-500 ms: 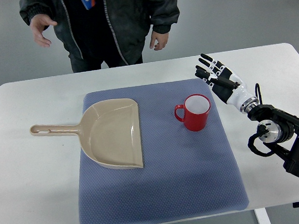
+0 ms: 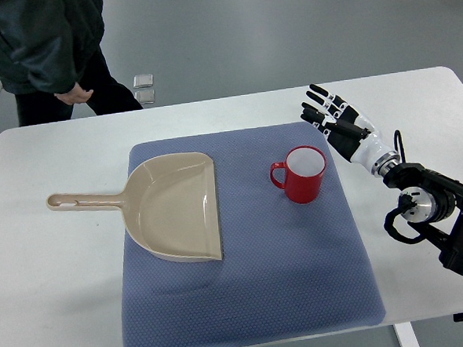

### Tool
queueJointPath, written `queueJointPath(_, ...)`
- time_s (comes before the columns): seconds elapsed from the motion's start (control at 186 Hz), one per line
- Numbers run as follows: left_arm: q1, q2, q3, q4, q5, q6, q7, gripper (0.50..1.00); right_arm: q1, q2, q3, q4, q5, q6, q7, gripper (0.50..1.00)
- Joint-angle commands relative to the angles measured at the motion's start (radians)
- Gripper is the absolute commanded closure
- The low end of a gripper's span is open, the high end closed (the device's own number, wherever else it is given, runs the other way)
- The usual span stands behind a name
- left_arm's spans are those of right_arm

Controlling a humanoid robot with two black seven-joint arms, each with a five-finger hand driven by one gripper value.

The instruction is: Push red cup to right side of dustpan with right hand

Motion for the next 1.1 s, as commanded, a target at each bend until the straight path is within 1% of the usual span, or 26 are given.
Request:
queueJointPath(0.0, 0.0, 0.0, 0.0, -0.003, 0.0, 0.0, 0.0, 0.5, -0.018, -0.004, 0.002, 0.006, -0.002, 0.01, 0.002, 0.568)
queueJointPath(0.081, 0.0, 0.0, 0.0, -0.003, 0.0, -0.001, 0.0, 0.5, -0.028, -0.01, 0.003, 0.008, -0.006, 0.01, 0.008, 0.568)
queueJointPath(0.188, 0.0, 0.0, 0.0, -0.004, 0.0, -0.003, 0.0, 0.5, -0.047, -0.014, 0.003, 0.014, -0.008, 0.03, 0.015, 0.568)
queueJointPath(0.527, 0.0, 0.0, 0.001, -0.006, 0.0, -0.008, 0.0, 0.5, -0.09, -0.024, 0.003, 0.036, -0.012, 0.032, 0.04, 0.568)
queueJointPath(0.667, 0.0, 0.0, 0.001, -0.006, 0.0, -0.008, 0.0, 0.5, -0.108, -0.03, 0.003, 0.042, -0.014, 0.04, 0.064, 0.568)
queueJointPath(0.903, 0.0, 0.0, 0.001, -0.007, 0.0, -0.011, 0.0, 0.5, -0.154, -0.04, 0.003, 0.094, -0.015, 0.034, 0.084, 0.568)
queueJointPath(1.097, 0.0, 0.0, 0.001, -0.007, 0.0, -0.011, 0.0, 0.5, -0.179, -0.039, 0.003, 0.12, -0.017, 0.03, 0.086, 0.568)
